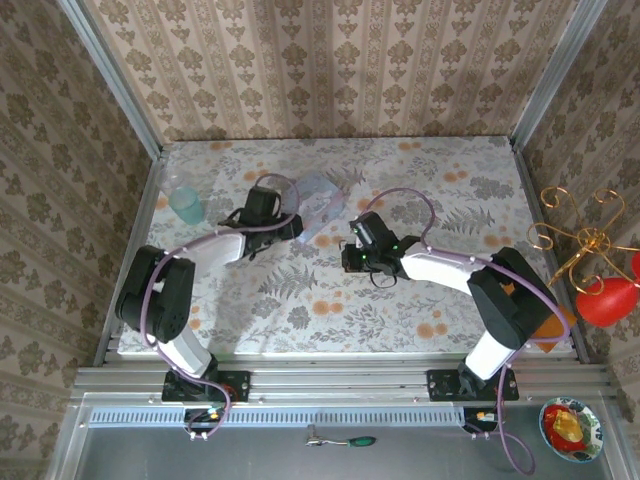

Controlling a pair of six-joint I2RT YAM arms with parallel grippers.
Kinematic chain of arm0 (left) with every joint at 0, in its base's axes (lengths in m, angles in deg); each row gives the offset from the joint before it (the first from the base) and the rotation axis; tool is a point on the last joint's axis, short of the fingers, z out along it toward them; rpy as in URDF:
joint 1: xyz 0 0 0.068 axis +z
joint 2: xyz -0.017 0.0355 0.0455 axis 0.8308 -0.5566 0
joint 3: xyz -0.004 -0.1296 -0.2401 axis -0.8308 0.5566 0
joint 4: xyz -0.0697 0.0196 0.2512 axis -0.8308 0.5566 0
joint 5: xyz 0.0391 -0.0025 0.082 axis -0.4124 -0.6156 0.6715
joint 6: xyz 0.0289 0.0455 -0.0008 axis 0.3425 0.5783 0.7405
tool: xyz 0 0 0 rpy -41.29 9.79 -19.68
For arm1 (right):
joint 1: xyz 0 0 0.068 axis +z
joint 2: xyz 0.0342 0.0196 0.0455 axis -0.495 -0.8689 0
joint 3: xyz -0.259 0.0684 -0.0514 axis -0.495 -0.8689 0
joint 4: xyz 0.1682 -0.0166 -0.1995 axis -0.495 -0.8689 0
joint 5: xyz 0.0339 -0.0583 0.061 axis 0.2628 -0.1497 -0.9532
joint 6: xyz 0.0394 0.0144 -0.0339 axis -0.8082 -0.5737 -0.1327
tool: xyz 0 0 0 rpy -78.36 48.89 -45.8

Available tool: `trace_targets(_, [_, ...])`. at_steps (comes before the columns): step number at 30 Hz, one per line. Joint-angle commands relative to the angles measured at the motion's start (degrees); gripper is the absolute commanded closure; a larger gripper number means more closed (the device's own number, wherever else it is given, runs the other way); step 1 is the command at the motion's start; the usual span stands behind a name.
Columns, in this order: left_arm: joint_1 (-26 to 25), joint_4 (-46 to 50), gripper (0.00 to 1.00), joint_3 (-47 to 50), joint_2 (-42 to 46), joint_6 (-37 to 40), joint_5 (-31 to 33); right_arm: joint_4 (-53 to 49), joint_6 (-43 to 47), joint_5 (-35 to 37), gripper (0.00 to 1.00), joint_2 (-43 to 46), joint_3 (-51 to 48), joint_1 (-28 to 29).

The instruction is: Unlock the padlock with the key

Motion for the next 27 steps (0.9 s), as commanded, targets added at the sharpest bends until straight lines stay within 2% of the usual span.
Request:
trace_targets(1, [3.9, 12.9, 0.53, -5.4, -4.2, 6.8, 3.0, -3.6, 2.1, -3.0, 1.0, 2.7, -1.2, 2.3])
trace_targets(3, [5.6, 13.6, 0.52, -7.0, -2.3, 7.5, 1.4, -4.9, 2.1, -2.9, 1.0, 3.8, -2.0, 3.7])
trace_targets(7, [5.5, 13.6, 0.48, -4.6, 5.6, 8.7, 4.0, -7.1, 1.9, -3.7, 1.0, 5.8, -4.2, 5.2])
trace_targets(14, [5.7, 3.6, 0.45, 15.7, 25.5, 7.8, 9.6, -10.6, 0.7, -6.4, 1.0, 5.8, -5.2, 6.0])
trace_targets(17, [7.5, 0.0, 0.41, 23.0, 32.1, 8.1, 7.3, -14.1, 0.8, -5.3, 1.0, 6.7, -4.7, 6.4])
trace_targets(20, [10.3, 0.6, 0.41, 27.0, 36.5, 8.9, 3.7, -16.3, 1.6, -5.5, 1.0, 6.7, -4.0, 6.4])
trace_targets(24, [11.1, -1.1, 0.4, 32.1, 43.4, 9.0, 6.0, -17.4, 1.6, -7.3, 1.0, 4.8, -2.9, 6.3])
trace_targets(27, [12.1, -3.1, 0.35, 34.8, 47.3, 8.4, 6.7, -16.4, 0.0, -8.6, 1.0, 4.6, -3.1, 5.4])
